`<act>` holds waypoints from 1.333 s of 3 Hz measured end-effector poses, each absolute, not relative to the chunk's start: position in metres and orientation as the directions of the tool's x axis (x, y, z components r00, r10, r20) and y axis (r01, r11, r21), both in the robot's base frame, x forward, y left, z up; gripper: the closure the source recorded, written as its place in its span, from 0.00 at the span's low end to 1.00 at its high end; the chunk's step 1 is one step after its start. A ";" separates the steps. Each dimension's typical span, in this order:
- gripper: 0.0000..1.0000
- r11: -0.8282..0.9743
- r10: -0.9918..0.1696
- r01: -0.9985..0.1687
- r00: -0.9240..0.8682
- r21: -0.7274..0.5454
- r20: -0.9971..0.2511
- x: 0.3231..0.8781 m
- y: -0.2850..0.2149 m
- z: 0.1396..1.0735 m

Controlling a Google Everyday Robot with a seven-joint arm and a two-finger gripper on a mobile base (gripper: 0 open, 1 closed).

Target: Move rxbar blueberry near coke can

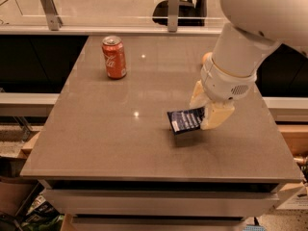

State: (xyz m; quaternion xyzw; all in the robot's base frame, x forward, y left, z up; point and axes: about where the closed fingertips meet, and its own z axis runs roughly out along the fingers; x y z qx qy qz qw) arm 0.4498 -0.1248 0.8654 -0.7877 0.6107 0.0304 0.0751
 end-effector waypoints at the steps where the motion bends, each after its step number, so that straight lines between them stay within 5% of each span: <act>1: 1.00 -0.251 -0.948 -0.965 0.262 -0.080 -0.179 0.468 -0.126 0.881; 4: 1.00 -0.237 -0.945 -0.967 0.252 -0.099 -0.207 0.524 -0.101 0.914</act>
Offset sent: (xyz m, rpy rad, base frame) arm 0.0605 0.0025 0.0518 0.0901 0.0389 0.0281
